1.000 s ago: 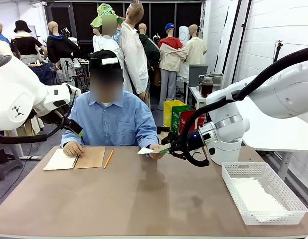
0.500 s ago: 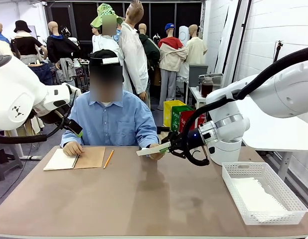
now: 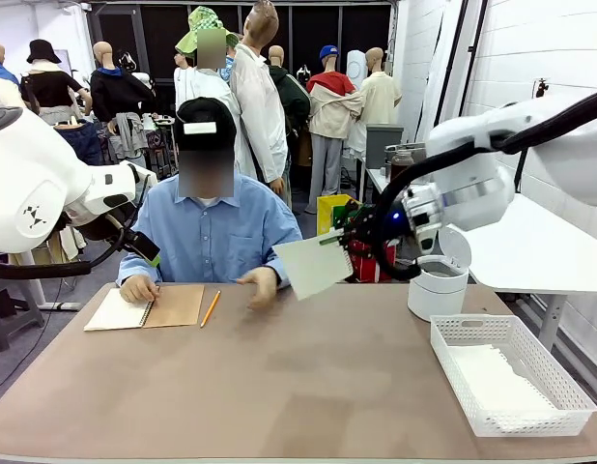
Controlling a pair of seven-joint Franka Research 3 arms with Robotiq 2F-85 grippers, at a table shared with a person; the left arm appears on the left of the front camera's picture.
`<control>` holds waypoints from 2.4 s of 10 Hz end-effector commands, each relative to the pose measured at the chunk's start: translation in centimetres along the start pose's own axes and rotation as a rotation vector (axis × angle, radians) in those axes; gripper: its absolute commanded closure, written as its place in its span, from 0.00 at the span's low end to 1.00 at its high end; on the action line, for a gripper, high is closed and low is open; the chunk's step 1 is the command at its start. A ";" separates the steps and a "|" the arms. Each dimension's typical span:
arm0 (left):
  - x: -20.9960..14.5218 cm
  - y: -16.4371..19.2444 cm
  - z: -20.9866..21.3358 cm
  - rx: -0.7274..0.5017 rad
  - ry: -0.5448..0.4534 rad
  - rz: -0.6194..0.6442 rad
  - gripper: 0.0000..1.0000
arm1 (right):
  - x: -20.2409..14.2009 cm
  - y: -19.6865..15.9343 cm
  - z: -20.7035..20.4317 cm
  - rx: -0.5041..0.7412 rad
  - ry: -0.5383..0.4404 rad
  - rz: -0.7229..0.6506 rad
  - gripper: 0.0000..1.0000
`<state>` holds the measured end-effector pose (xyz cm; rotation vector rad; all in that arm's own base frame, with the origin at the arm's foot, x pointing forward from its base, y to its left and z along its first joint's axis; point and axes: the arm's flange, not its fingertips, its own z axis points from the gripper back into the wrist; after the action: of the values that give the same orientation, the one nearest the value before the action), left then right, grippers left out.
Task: Sort the paper based on its condition.
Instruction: If a person hands you a paper, place it in the Organizing basket , and if it's crumpled, put it in the Trash can.
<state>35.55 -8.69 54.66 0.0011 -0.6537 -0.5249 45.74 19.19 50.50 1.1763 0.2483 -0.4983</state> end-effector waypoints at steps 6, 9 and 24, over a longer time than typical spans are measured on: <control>0.0 0.1 0.0 -0.001 -0.001 0.002 0.00 | 3.3 -0.6 8.5 -0.195 -0.078 0.233 1.00; 0.0 0.1 0.0 -0.001 -0.001 0.002 0.00 | 1.9 -1.1 7.6 -0.157 -0.078 0.178 1.00; 0.0 0.1 0.0 -0.001 -0.001 0.002 0.00 | 6.6 -11.3 21.7 -0.387 -0.118 0.586 1.00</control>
<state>35.55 -8.70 54.66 0.0012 -0.6537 -0.5250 44.47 -5.21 47.34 0.8234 -0.0772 -0.0174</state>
